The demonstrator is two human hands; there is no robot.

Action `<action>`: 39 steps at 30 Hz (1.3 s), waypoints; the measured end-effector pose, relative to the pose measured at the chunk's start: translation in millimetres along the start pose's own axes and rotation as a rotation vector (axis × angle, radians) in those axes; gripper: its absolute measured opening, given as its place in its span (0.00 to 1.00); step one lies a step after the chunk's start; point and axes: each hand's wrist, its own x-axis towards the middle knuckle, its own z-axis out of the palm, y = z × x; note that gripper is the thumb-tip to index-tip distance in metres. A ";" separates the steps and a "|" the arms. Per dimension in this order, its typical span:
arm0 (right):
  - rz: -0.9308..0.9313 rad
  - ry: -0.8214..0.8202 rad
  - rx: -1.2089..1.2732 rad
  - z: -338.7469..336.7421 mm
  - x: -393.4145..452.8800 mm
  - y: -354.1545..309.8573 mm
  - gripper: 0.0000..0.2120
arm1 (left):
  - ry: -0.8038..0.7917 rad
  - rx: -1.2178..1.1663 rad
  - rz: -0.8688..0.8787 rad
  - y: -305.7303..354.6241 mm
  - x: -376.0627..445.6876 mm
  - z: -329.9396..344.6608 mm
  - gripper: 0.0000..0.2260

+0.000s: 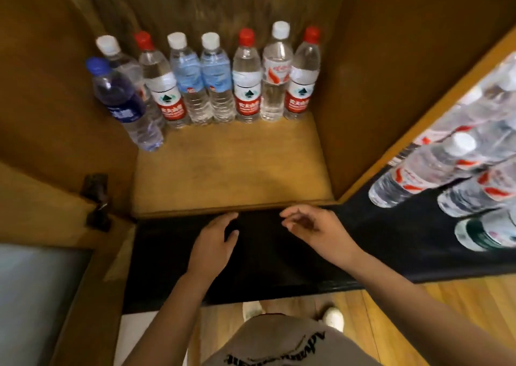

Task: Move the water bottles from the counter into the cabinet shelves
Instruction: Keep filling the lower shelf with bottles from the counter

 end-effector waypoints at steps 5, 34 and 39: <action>0.089 0.191 0.019 -50.3 -73.7 47.5 0.09 | -0.208 -0.353 -0.013 68.9 -17.3 59.5 0.14; 0.237 1.054 -0.075 -211.9 -145.3 179.4 0.40 | 0.195 -0.585 0.072 279.5 54.7 200.4 0.36; 0.239 1.059 -0.125 -216.0 -135.8 177.8 0.39 | 0.217 -0.577 0.058 281.1 57.1 200.4 0.33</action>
